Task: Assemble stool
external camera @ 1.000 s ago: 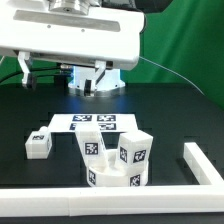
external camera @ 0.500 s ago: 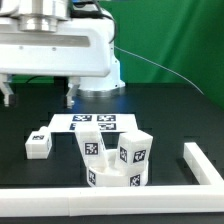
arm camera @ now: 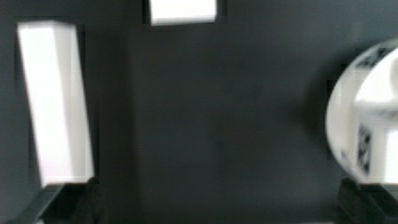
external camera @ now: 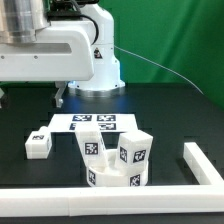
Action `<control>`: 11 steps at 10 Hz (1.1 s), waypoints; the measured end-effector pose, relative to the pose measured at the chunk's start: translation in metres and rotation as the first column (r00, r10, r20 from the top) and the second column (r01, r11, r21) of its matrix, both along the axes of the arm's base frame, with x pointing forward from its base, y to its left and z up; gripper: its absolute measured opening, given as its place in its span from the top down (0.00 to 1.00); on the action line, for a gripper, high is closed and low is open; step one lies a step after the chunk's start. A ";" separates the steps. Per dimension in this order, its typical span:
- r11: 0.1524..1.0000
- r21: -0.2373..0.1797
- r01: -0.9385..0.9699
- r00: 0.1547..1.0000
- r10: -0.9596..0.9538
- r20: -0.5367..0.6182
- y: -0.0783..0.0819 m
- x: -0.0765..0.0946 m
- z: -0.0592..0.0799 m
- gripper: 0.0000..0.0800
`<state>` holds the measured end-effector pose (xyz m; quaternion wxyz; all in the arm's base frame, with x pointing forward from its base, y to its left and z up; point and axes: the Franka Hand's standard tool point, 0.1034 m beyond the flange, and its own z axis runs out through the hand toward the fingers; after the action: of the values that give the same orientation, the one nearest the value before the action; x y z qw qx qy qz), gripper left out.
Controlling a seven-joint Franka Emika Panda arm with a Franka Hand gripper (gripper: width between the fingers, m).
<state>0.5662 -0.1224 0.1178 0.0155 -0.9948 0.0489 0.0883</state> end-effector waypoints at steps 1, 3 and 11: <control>1.000 0.007 0.000 0.999 0.000 -0.035 -0.001 0.002 -0.002 0.19; 0.998 0.043 0.046 0.973 -0.035 -0.228 -0.012 -0.017 -0.020 0.19; 0.989 0.048 0.139 0.781 -0.080 -0.620 -0.017 -0.047 -0.044 0.19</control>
Offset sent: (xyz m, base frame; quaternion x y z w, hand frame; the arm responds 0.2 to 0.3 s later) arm -0.0113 -0.0073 -0.0197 0.0309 -0.2877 0.0332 0.9566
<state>0.5197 -0.1396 0.0742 0.0490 -0.9052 0.1049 0.4089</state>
